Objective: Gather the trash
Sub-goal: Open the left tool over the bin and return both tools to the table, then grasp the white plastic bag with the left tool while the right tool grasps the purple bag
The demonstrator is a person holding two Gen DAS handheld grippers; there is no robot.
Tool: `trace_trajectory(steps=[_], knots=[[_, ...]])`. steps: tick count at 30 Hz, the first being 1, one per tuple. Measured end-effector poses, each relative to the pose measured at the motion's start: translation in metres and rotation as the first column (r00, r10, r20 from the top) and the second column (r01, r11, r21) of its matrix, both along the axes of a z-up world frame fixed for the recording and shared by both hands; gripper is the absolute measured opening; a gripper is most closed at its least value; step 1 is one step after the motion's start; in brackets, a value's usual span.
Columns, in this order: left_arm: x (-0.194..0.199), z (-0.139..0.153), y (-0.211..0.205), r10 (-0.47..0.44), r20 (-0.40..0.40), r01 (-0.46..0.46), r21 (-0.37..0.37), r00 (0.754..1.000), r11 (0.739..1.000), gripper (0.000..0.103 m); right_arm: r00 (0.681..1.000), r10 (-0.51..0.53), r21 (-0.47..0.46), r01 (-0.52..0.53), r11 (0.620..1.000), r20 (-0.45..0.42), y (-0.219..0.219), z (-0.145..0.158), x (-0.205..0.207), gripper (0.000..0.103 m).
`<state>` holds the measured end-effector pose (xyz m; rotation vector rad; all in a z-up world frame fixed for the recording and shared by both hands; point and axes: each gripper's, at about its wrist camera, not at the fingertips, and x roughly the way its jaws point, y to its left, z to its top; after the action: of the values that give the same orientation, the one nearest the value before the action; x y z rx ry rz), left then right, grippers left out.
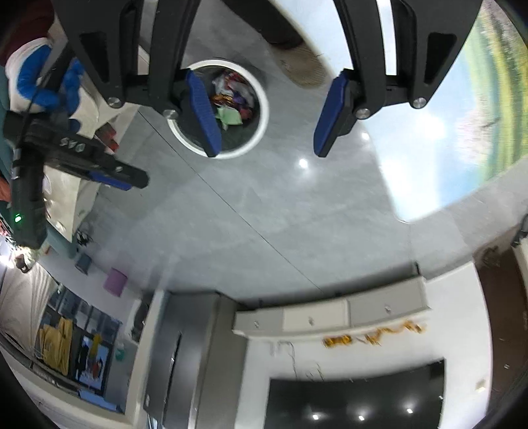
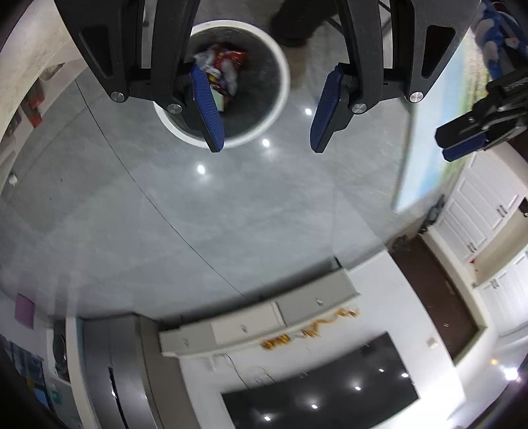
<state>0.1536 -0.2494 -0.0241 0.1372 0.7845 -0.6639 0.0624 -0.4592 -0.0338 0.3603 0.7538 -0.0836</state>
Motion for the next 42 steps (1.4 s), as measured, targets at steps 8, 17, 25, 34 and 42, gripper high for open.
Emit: trace_trajectory(steps=[8, 17, 25, 34, 42], knots=[[-0.027, 0.041, 0.103, 0.113, 0.121, -0.109, -0.039, 0.986, 0.993, 0.068, 0.979, 0.160, -0.069, -0.153, 0.986, 0.127, 0.079, 0.075, -0.012, 0.056], [-0.044, 0.044, 0.266, 0.316, 0.153, -0.312, -0.050, 0.937, 0.949, 0.068, 0.898, 0.410, -0.152, -0.388, 0.909, 0.162, 0.194, 0.115, -0.011, 0.056], [-0.049, 0.002, 0.414, 0.530, 0.084, -0.533, 0.016, 0.844, 0.846, 0.068, 0.760, 0.644, -0.157, -0.627, 0.763, 0.092, 0.319, 0.094, 0.000, 0.056], [-0.023, -0.069, 0.484, 0.586, -0.097, -0.578, 0.094, 0.805, 0.810, 0.068, 0.526, 0.847, -0.031, -0.850, 0.525, -0.081, 0.471, 0.011, 0.004, 0.056], [-0.006, -0.098, 0.497, 0.589, -0.151, -0.575, 0.126, 0.794, 0.808, 0.065, 0.408, 0.891, 0.036, -0.905, 0.423, -0.199, 0.564, -0.057, 0.007, 0.056]])
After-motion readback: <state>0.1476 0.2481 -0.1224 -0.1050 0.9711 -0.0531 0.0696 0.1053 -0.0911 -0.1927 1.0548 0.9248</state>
